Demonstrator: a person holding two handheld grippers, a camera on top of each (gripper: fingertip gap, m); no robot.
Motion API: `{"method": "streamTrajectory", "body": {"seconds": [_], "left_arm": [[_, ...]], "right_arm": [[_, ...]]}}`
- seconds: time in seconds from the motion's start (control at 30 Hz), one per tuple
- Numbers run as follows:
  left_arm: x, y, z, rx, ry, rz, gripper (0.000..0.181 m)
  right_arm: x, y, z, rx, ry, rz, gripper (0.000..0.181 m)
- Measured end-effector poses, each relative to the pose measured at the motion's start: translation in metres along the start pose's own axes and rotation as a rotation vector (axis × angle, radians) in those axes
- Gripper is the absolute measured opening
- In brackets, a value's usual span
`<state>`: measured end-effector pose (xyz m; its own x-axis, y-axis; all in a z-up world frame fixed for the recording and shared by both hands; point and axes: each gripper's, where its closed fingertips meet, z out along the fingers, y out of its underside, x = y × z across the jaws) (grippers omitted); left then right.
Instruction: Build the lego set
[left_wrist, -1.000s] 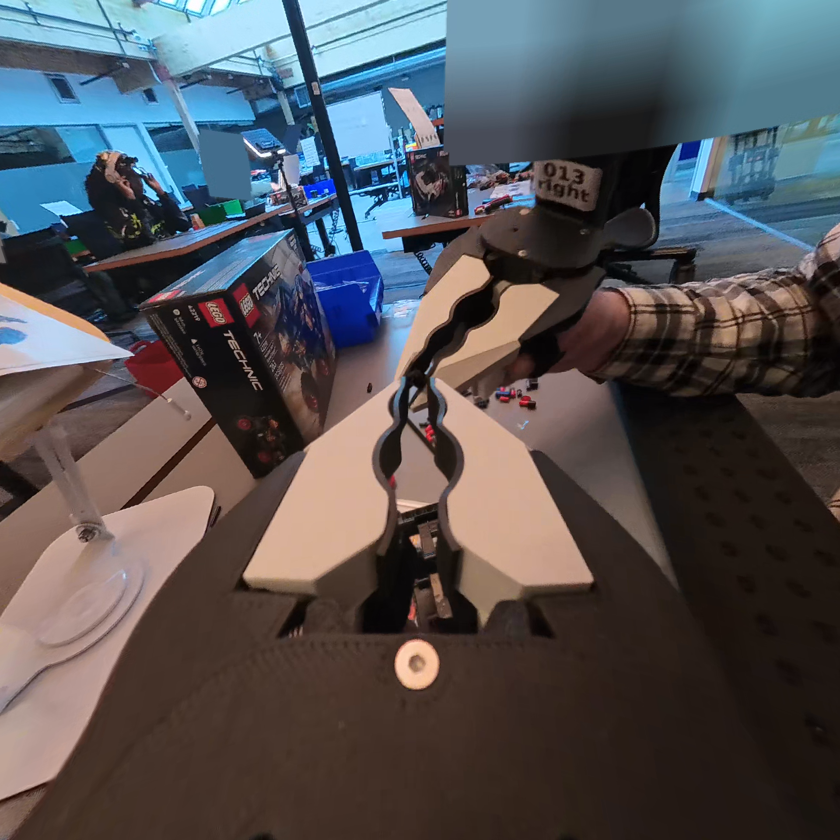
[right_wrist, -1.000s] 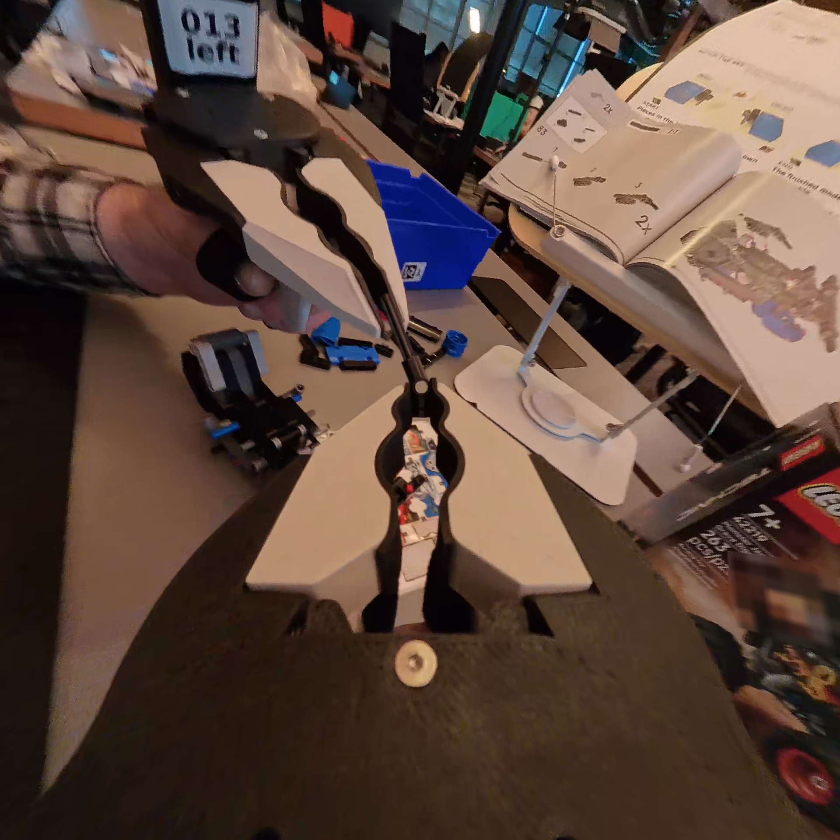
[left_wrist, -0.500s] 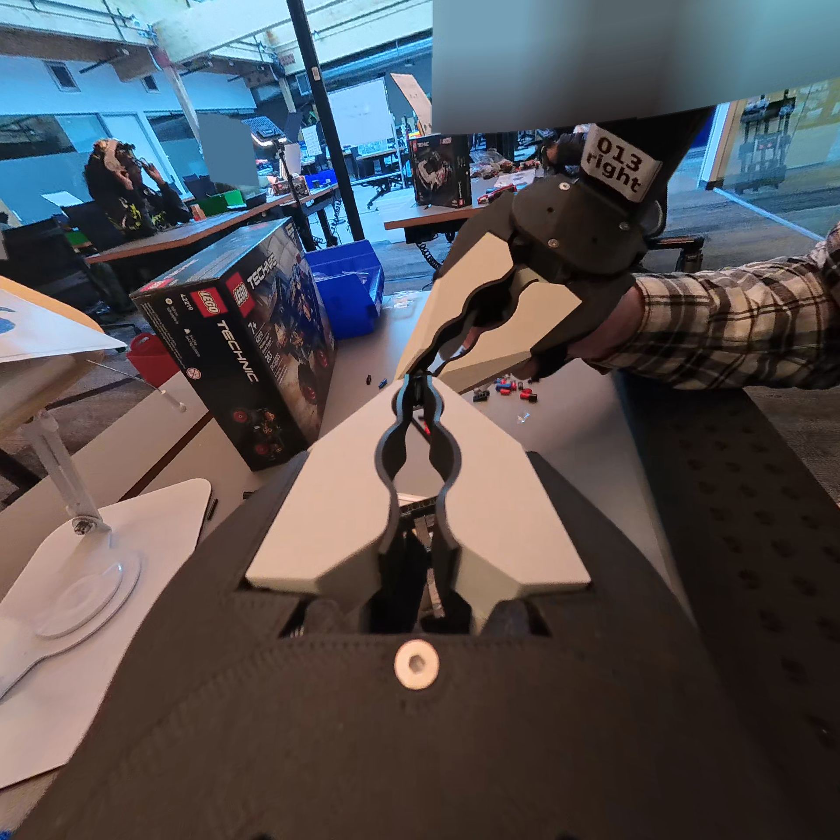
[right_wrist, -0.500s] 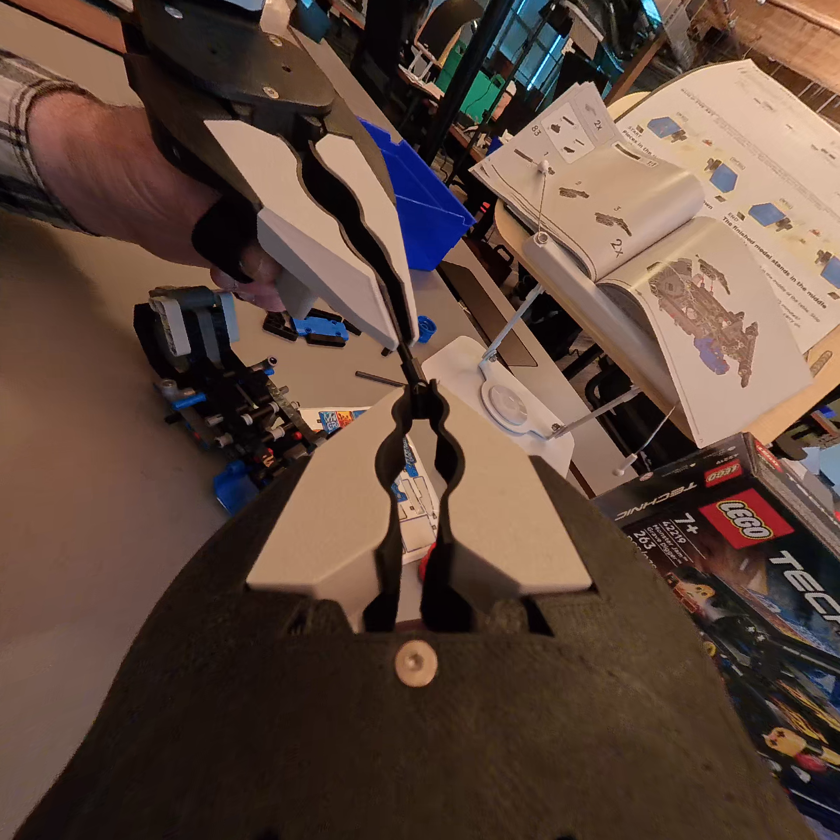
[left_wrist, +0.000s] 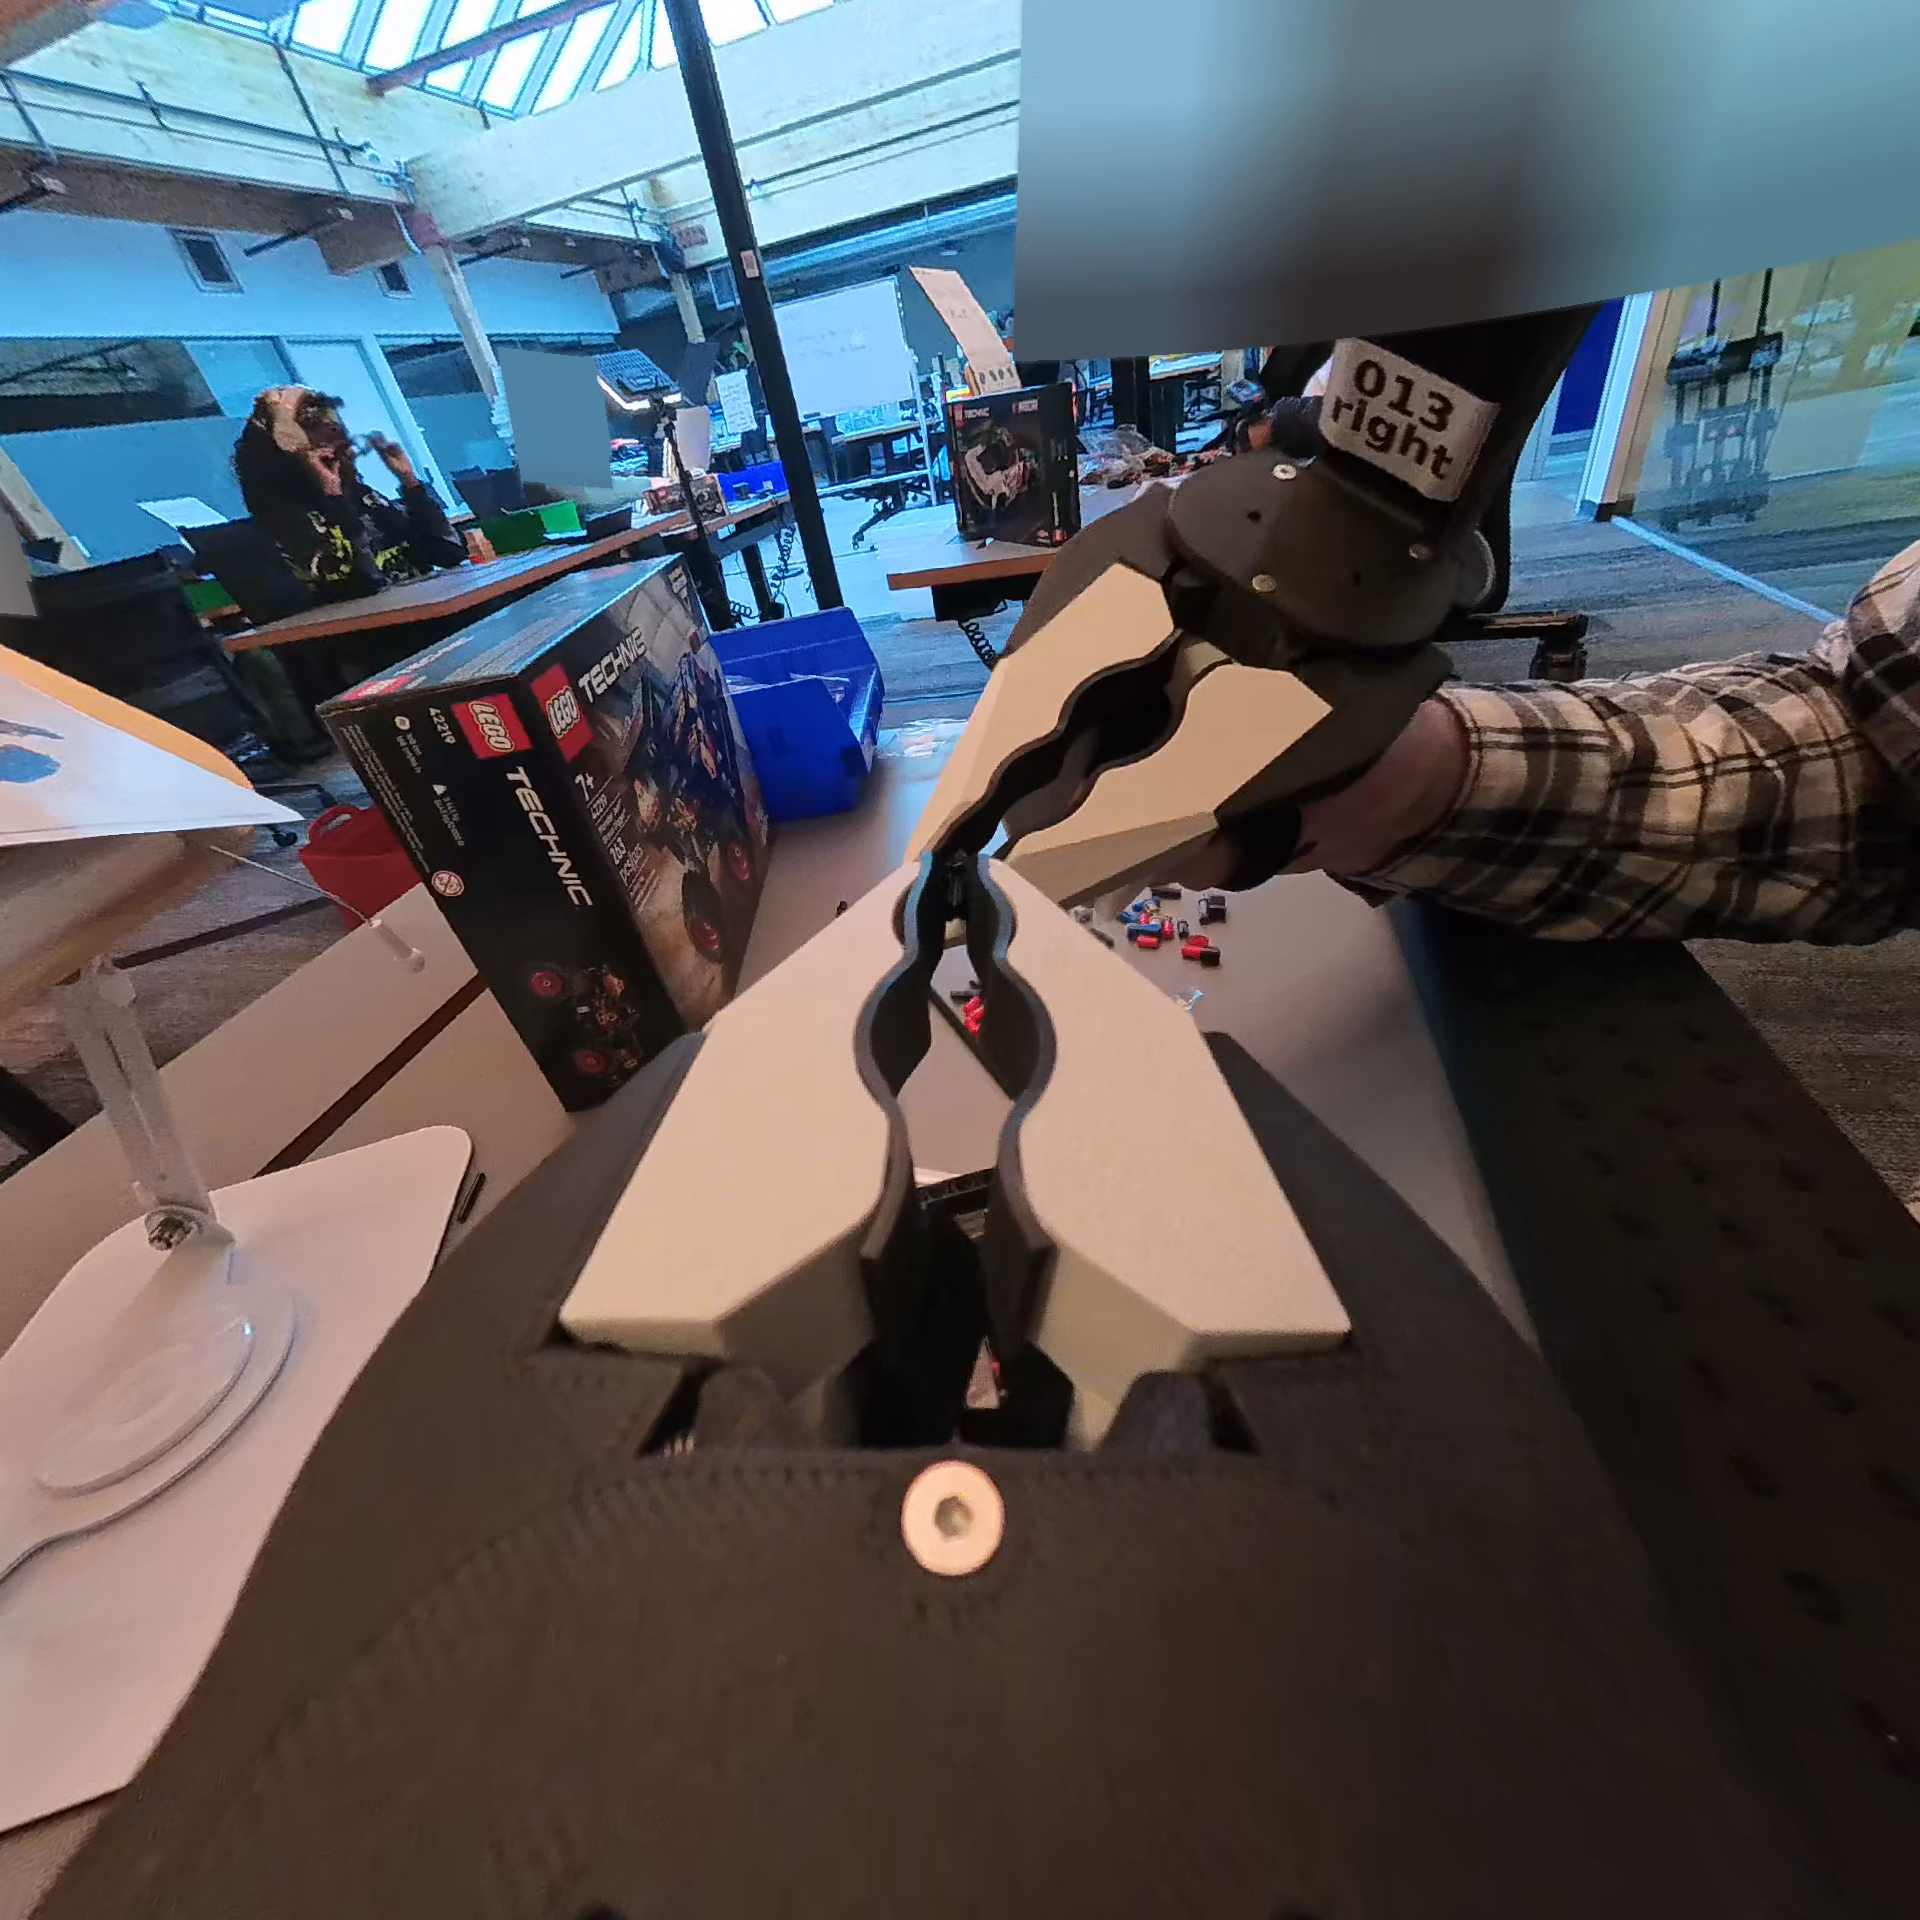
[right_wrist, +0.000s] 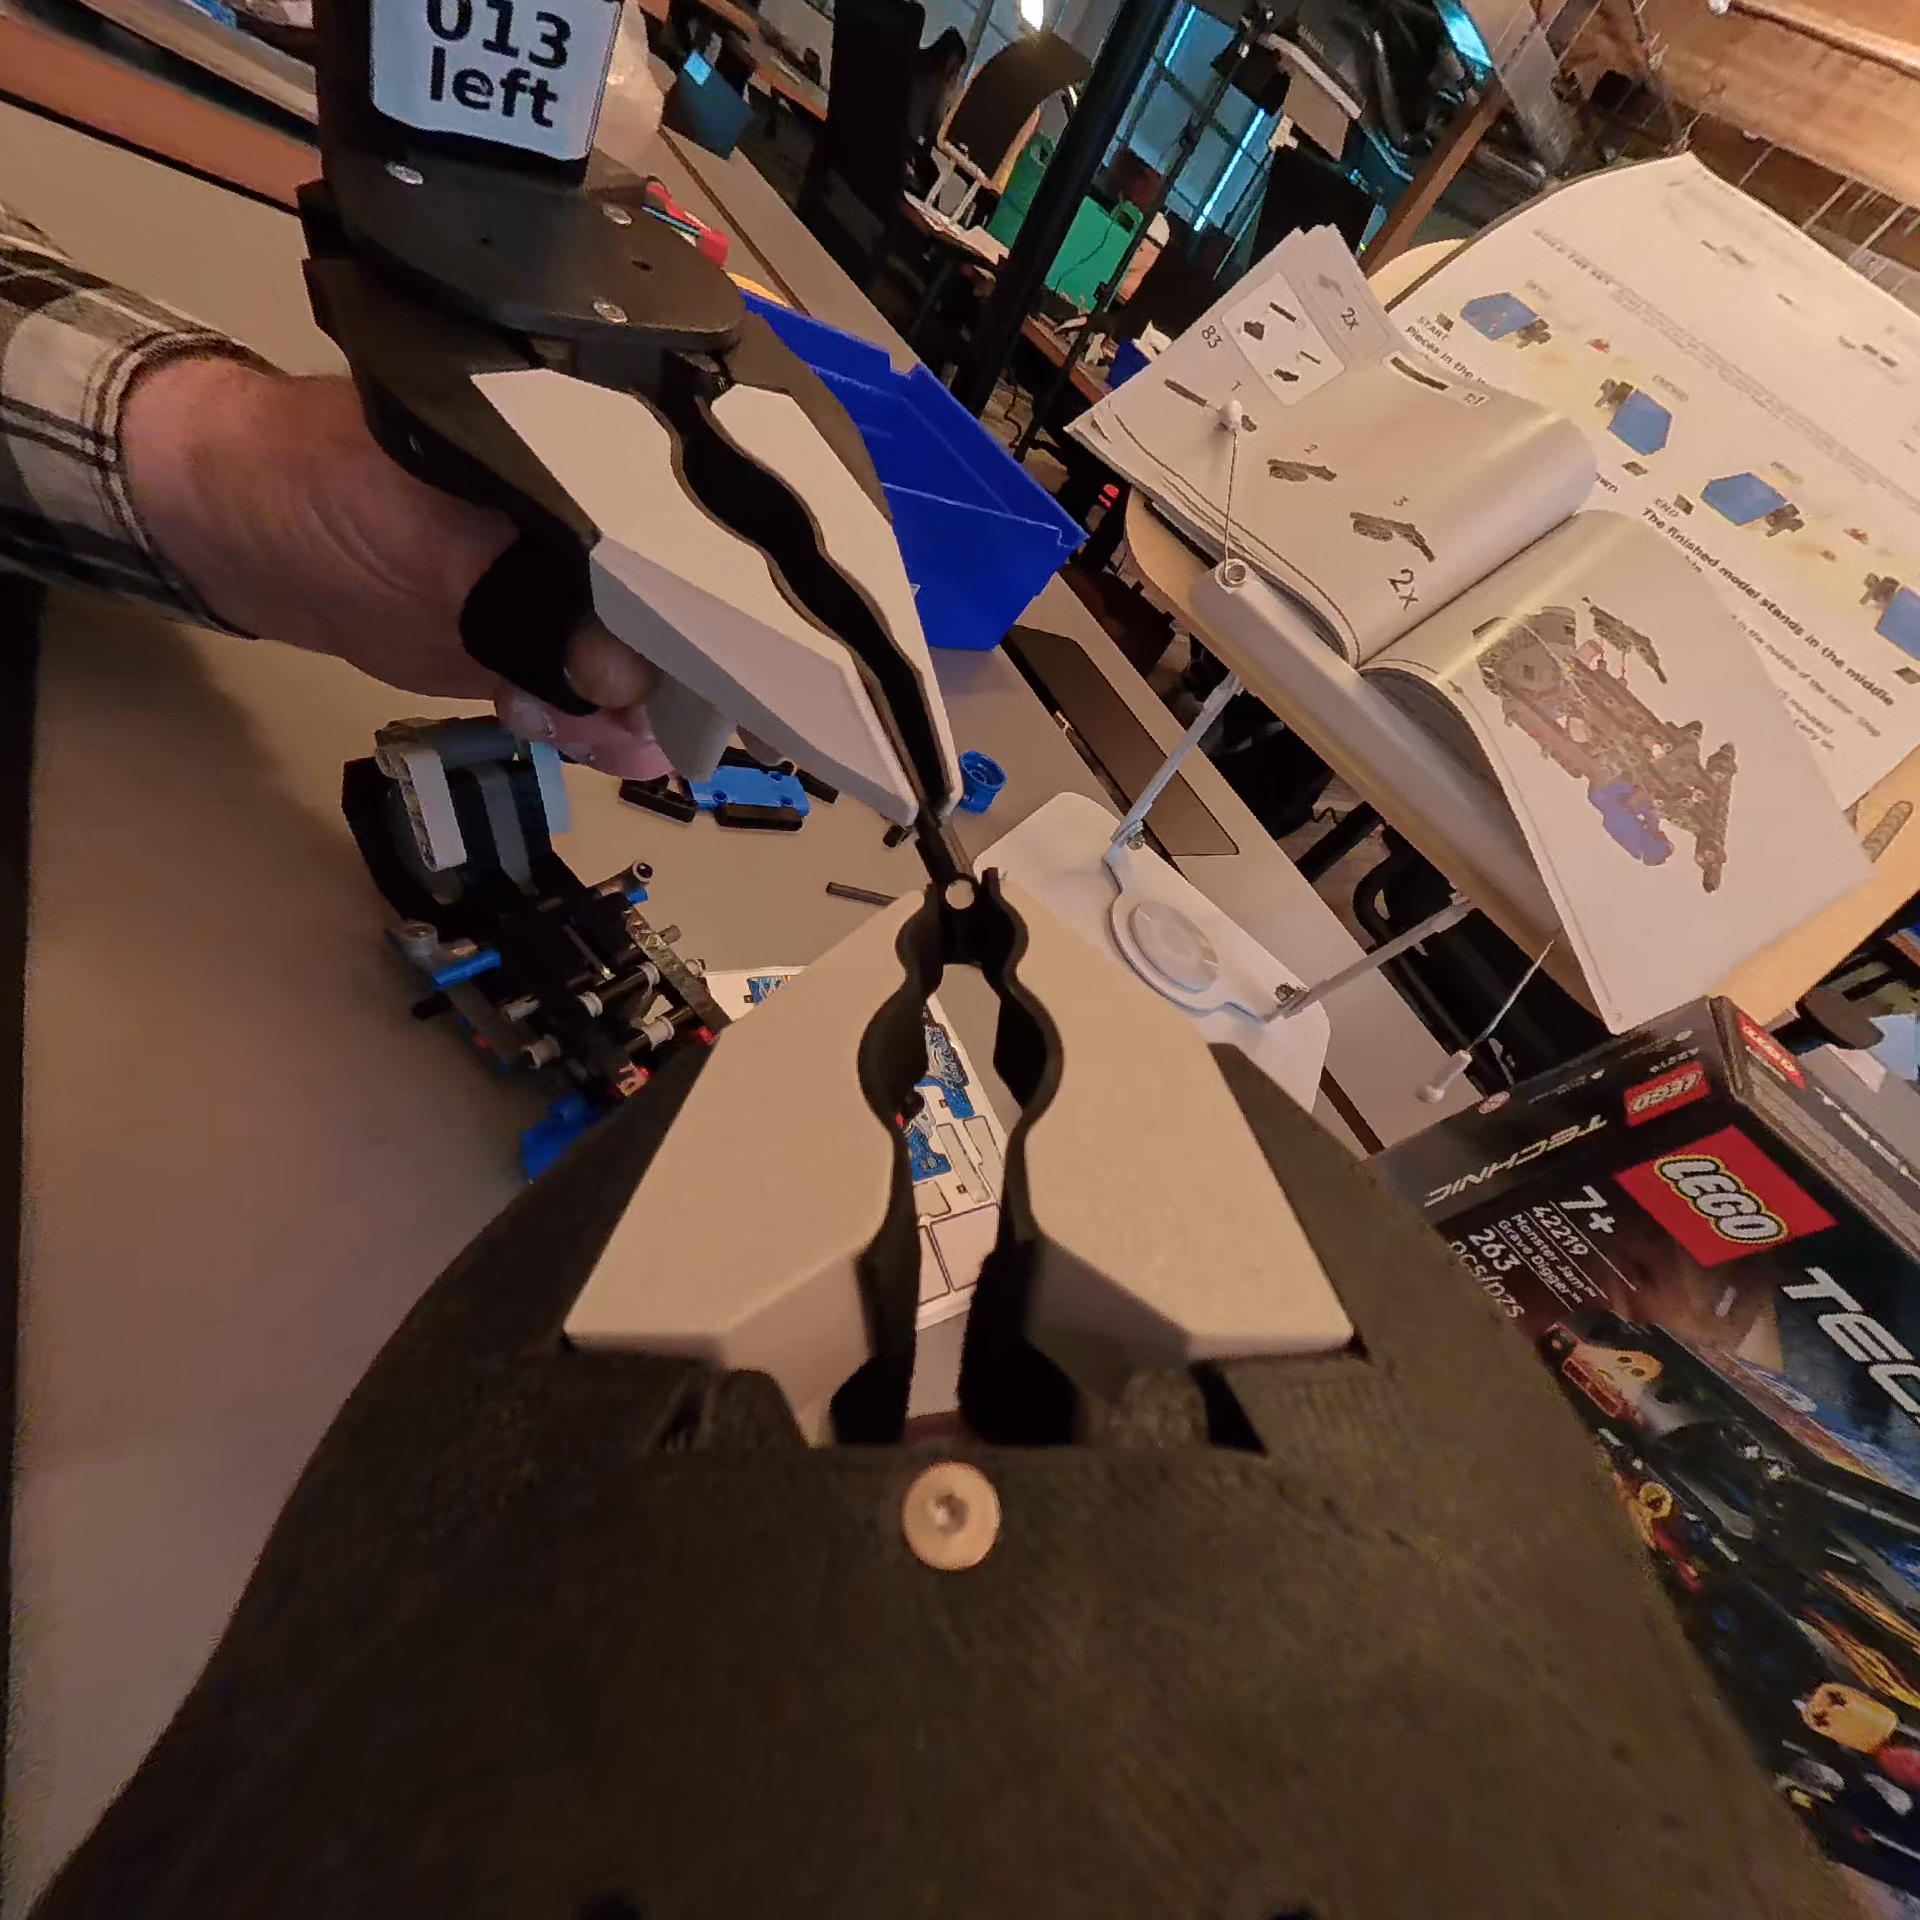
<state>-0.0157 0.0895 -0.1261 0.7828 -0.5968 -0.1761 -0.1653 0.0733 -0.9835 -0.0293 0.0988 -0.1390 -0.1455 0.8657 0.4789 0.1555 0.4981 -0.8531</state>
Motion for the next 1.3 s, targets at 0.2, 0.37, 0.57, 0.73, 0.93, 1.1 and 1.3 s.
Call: {"method": "streamTrajectory", "body": {"seconds": [0.2, 0.37, 0.57, 0.73, 0.93, 1.1, 1.3], "left_arm": [[-0.001, 0.000, 0.001, -0.017, 0.030, -0.022, 0.002], [-0.004, -0.002, -0.005, -0.060, 0.012, 0.017, 0.003], [-0.004, 0.002, -0.017, -0.089, -0.008, 0.036, 0.002], [-0.009, 0.003, -0.030, -0.077, -0.053, 0.057, 0.001], [-0.023, -0.004, -0.047, -0.020, -0.117, 0.056, 0.000], [-0.037, -0.006, -0.059, 0.018, -0.169, 0.043, 0.000], [-0.046, 0.004, -0.064, 0.020, -0.177, 0.007, 0.000]], "right_arm": [[0.001, 0.003, 0.001, 0.008, -0.015, -0.003, 0.005], [0.008, 0.005, -0.002, 0.004, 0.005, -0.005, 0.005], [0.001, 0.001, 0.005, -0.023, 0.003, -0.072, 0.005], [-0.003, -0.006, 0.016, -0.052, -0.020, -0.083, 0.005], [0.000, -0.022, 0.034, -0.052, -0.050, -0.059, 0.010], [-0.002, -0.028, 0.050, -0.049, -0.073, -0.043, 0.012], [-0.004, -0.018, 0.059, -0.056, -0.079, 0.003, 0.007]]}}
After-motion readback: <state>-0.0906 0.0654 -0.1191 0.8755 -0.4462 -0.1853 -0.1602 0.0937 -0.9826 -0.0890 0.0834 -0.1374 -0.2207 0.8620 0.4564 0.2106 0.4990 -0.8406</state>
